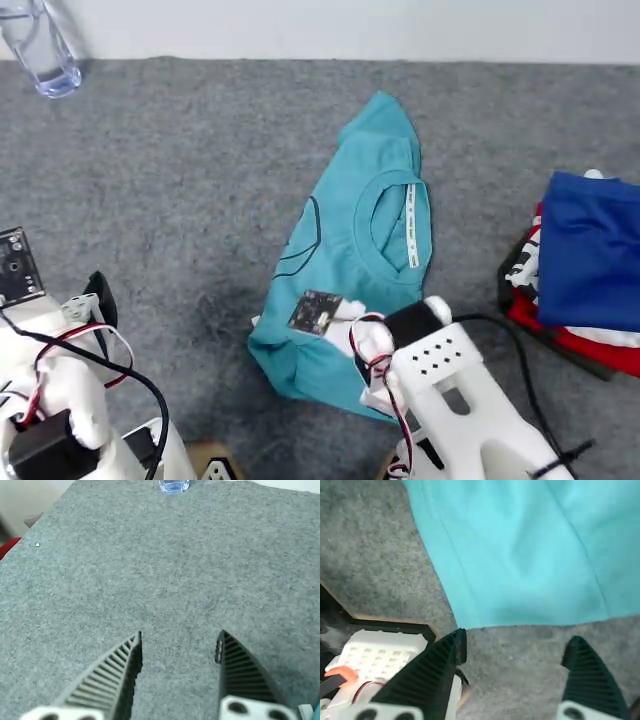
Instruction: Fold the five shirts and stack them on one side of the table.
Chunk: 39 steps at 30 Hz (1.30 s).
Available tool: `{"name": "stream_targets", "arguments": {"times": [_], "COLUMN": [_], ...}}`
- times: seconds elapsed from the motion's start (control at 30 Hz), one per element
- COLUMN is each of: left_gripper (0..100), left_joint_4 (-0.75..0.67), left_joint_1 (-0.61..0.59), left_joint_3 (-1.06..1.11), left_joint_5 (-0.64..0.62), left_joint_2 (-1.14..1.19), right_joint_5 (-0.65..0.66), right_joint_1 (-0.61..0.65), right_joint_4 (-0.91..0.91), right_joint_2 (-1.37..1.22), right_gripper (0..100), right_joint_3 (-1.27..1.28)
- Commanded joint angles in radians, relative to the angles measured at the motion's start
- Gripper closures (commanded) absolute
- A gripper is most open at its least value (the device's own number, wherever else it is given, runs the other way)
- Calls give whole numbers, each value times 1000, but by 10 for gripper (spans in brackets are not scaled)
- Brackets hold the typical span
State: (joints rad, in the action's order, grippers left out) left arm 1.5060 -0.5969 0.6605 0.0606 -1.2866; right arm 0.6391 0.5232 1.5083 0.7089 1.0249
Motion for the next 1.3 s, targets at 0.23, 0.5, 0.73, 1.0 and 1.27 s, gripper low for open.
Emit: {"name": "stream_targets", "arguments": {"times": [0.23, 0.5, 0.73, 1.0, 1.27], "left_gripper": [769, 769, 769, 769, 769], "left_joint_4": [-17, -15, -15, -15, -15], "left_joint_1": [0, -2, -2, -2, 0], "left_joint_3": [-4, -4, -4, -4, -4], "left_joint_5": [-3, -3, -3, -3, -3], "left_joint_2": [-2, -2, -2, -2, -2], "right_joint_5": [48, 43, 61, 176, 342], "right_joint_1": [96, 110, 108, -44, -257], "right_joint_4": [-231, -400, -390, -223, 124], "right_joint_2": [7, 7, 16, 19, 19], "right_gripper": [666, 667, 955, 989, 990], "right_joint_3": [172, 316, 310, 121, -428]}}
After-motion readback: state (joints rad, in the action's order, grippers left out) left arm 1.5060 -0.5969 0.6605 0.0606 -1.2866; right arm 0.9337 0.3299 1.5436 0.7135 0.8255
